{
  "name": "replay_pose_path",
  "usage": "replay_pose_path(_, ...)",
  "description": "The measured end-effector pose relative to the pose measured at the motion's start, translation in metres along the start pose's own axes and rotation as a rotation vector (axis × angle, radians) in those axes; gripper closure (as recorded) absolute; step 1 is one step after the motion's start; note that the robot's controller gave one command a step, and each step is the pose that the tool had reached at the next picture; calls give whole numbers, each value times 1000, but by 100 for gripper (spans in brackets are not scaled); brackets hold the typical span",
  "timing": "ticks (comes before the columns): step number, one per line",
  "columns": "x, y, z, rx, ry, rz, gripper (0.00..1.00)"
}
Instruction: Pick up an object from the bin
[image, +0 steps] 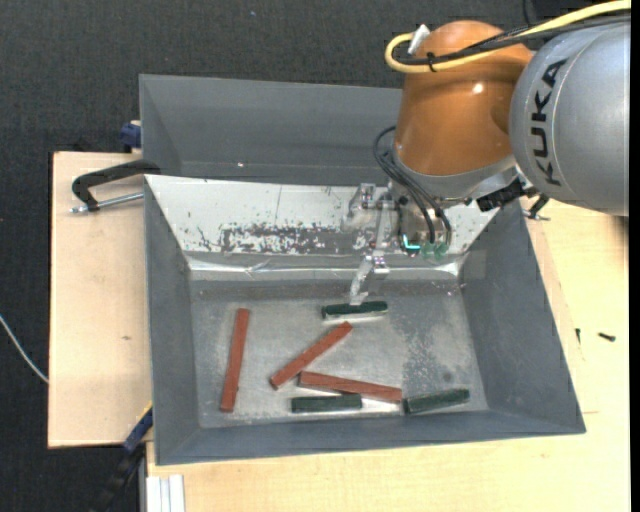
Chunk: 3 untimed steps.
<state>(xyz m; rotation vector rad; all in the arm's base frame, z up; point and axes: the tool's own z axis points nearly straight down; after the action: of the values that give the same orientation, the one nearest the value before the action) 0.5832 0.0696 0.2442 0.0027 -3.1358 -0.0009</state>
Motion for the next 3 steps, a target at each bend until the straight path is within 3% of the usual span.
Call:
replay_pose_path(1, -1, 0, -4, -1, -8, 1, 0)
replay_pose_path(2, 21, -29, 42, -2, -14, 12, 0)
replay_pose_path(3, 28, -26, 117, 0, -11, -12, 0)
